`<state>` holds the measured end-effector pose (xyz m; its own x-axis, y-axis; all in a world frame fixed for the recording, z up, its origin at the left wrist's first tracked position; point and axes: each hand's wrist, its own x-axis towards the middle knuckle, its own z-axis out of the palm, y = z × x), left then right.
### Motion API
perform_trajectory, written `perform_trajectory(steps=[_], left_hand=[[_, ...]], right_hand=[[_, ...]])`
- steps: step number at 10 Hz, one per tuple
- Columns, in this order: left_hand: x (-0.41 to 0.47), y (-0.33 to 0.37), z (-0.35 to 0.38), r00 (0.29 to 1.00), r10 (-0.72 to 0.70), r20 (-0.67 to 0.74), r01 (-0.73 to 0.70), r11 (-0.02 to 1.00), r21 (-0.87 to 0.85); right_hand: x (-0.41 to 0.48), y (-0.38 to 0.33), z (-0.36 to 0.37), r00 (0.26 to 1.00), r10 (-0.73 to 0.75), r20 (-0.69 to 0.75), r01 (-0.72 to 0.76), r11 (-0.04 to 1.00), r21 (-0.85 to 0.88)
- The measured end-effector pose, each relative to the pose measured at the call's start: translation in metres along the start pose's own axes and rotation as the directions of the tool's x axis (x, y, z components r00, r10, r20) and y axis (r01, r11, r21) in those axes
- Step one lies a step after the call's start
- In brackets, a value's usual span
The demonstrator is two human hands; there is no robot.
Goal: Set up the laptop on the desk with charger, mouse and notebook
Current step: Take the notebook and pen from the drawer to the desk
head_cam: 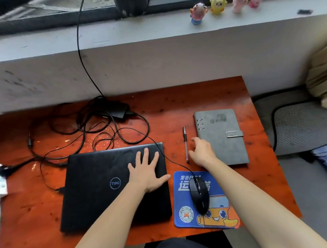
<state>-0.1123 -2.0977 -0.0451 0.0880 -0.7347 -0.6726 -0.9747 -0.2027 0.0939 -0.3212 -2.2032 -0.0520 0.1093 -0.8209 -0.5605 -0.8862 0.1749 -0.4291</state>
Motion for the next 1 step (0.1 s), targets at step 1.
perform_trajectory(steps=[1], left_hand=[[-0.0035,0.0023,-0.0049,1.0,0.014,0.003,-0.014,1.0,0.0]], right_hand=[[-0.0125,-0.0055,-0.0264,0.992,-0.096,-0.078,0.101,0.993,0.061]])
